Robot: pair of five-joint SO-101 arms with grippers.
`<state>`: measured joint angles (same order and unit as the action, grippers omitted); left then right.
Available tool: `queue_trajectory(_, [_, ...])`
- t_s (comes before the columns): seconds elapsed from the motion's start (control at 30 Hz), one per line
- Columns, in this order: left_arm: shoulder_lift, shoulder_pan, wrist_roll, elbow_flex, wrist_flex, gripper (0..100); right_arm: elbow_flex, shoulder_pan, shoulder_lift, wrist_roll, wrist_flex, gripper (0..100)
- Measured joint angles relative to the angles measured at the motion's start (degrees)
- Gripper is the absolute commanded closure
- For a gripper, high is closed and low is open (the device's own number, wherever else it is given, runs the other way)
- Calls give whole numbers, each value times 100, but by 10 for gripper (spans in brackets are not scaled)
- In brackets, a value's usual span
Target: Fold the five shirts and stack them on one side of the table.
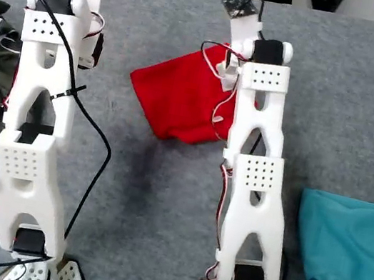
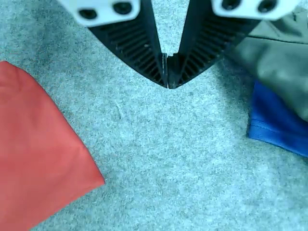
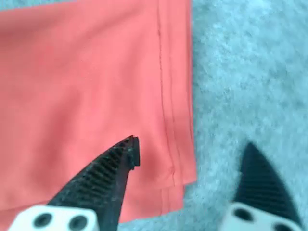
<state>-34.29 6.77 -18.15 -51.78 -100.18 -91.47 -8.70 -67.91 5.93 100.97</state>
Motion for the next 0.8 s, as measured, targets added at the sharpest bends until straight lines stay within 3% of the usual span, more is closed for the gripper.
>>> queue_trajectory(0.13, [0, 0, 0, 0, 0, 978, 237, 53, 510, -1125, 35, 691])
queue_trajectory(0.33, [0, 44, 0, 9, 0, 978, 2435, 264, 1846, -2743, 35, 783])
queue_trajectory(0.57, [0, 53, 0, 229, 0, 978, 5477, 273, 4237, -3015, 35, 785])
queue_trajectory(0.8, [114, 53, 0, 246, 0, 978, 7042, 202, 6602, -3015, 35, 785])
